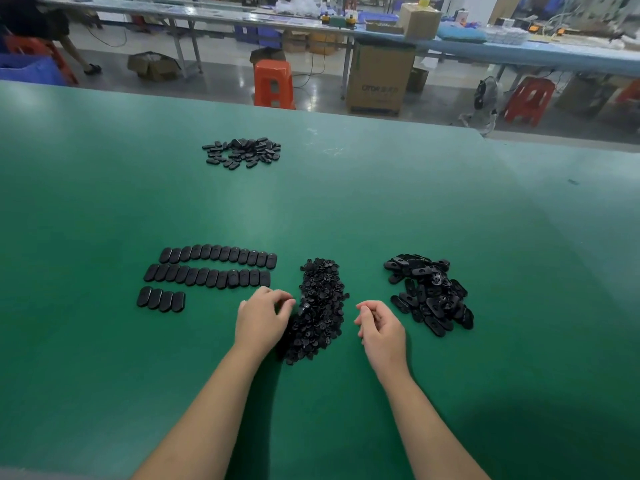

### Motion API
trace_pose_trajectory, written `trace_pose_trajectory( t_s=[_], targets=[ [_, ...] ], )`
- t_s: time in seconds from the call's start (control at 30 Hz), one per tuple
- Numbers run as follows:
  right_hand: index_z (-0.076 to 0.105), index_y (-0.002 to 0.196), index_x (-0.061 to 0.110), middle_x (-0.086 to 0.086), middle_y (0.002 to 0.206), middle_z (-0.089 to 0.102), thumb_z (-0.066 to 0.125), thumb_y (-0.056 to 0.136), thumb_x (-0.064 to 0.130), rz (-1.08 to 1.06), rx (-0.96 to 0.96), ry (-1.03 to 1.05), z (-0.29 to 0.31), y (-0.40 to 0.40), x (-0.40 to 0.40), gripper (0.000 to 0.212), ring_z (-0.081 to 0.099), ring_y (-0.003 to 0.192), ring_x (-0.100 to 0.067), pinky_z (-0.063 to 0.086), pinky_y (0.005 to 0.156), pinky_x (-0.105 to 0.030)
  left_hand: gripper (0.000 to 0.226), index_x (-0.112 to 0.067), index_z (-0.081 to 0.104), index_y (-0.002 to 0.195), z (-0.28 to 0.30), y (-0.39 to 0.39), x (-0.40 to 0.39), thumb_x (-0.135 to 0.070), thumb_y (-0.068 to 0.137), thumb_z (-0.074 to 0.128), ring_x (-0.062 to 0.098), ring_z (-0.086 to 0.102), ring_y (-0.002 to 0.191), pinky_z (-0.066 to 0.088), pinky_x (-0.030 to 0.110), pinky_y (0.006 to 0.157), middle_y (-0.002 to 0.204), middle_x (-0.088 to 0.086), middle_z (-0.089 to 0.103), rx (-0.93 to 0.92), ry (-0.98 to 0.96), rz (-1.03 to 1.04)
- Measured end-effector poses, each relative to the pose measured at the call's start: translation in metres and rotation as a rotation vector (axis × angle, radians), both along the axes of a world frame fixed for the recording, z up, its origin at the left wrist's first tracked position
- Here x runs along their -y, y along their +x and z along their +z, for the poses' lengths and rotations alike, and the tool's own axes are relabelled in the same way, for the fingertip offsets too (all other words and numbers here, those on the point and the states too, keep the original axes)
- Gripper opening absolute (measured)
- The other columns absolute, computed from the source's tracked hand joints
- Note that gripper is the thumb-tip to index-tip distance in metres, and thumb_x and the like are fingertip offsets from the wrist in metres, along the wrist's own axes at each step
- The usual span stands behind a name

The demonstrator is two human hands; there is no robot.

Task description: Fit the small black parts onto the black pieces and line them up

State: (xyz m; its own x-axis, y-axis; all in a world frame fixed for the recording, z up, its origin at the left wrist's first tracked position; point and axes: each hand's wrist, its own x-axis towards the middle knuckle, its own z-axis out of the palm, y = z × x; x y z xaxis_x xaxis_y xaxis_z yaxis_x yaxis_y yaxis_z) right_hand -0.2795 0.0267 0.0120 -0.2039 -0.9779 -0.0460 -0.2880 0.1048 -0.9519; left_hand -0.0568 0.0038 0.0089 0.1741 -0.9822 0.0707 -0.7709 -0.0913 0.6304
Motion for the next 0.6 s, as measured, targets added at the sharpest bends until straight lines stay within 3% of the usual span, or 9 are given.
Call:
trace_pose_trajectory(
  t_s=[0.1, 0.2, 0.4, 0.6],
  targets=[
    [0.068, 0.090, 0.028, 0.006, 0.075, 0.069, 0.055, 0.102, 0.021, 0.003, -0.006, -0.004, -0.001, 0.000, 0.000, 0.019, 0.055, 0.056, -0.004, 0.044, 0.053, -0.027, 0.019, -0.037, 0.072, 0.096, -0.003, -0.005, 0.004, -0.053, 0.091, 0.063, 0.006, 0.055, 0.083, 0.030, 0.033, 0.088, 0.091, -0.016, 0.057, 0.048, 0.003, 0.017],
    [0.067, 0.090, 0.027, 0.005, 0.075, 0.069, 0.055, 0.102, 0.020, 0.004, -0.012, -0.005, -0.002, 0.000, 0.001, 0.019, 0.053, 0.054, -0.005, 0.043, 0.051, -0.027, 0.023, -0.040, 0.071, 0.097, -0.005, -0.005, 0.005, -0.060, 0.087, 0.065, 0.004, 0.055, 0.084, 0.028, 0.031, 0.086, 0.091, -0.017, 0.057, 0.057, -0.013, 0.002],
    [0.067, 0.090, 0.027, 0.005, 0.073, 0.069, 0.055, 0.102, 0.019, 0.019, -0.041, 0.001, -0.001, 0.001, 0.001, 0.019, 0.050, 0.051, -0.002, 0.040, 0.047, -0.020, 0.015, -0.037, 0.074, 0.092, -0.011, -0.003, 0.003, -0.051, 0.090, 0.067, -0.001, 0.051, 0.075, 0.029, 0.029, 0.084, 0.083, -0.019, 0.054, 0.030, -0.079, 0.021],
    [0.066, 0.096, 0.028, -0.003, 0.082, 0.068, 0.055, 0.102, 0.017, 0.091, -0.104, 0.048, 0.004, 0.000, 0.002, 0.017, 0.057, 0.066, -0.016, 0.051, 0.062, -0.033, 0.019, -0.030, 0.077, 0.090, -0.013, -0.002, 0.002, -0.044, 0.094, 0.064, 0.000, 0.051, 0.075, 0.031, 0.029, 0.084, 0.082, -0.018, 0.057, -0.031, -0.102, 0.043]
  ],
)
